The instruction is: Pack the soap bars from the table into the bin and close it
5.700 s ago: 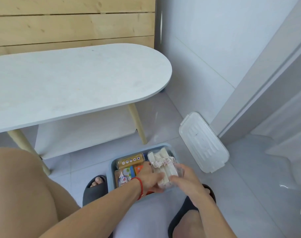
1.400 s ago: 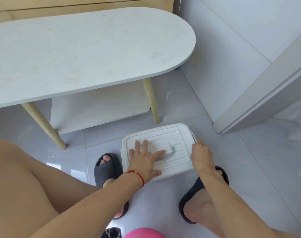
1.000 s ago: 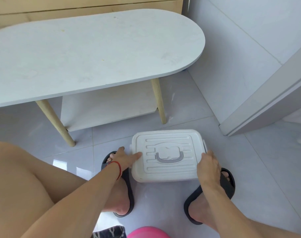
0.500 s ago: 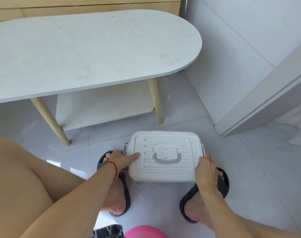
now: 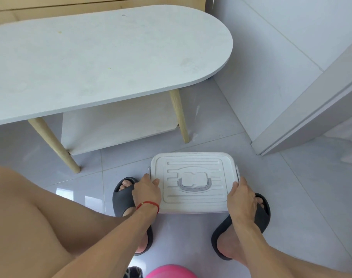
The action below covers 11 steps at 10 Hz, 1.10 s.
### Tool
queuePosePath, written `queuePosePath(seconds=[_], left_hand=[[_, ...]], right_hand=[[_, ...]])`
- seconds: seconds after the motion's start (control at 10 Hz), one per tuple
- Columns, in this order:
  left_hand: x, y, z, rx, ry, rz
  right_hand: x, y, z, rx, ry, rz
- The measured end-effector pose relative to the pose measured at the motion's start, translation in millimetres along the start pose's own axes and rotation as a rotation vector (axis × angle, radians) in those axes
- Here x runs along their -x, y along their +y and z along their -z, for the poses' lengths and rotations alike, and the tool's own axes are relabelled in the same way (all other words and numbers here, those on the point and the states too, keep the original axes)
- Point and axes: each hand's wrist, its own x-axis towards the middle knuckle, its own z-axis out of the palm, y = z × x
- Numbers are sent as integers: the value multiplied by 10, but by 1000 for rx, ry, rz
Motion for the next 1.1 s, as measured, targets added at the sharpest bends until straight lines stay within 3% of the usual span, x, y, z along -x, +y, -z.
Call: queuePosePath(seconds=[0.3, 0.7, 0.9, 1.0, 1.1], left_hand=[[-134, 299, -125, 104, -39, -19], [-493, 912, -226, 193, 30, 66], [-674, 991, -108, 227, -77, 59], [-599, 1008, 54, 248, -227, 114], [-452, 1075, 293, 168, -135, -57]], right_hand=[[-629, -54, 15, -77, 32, -33], [-1666, -311, 126, -71, -110, 132], [-1875, -381, 172, -76, -208, 142], [-1875, -423, 320, -78, -286, 90], [-1859, -556, 600, -309, -75, 30]])
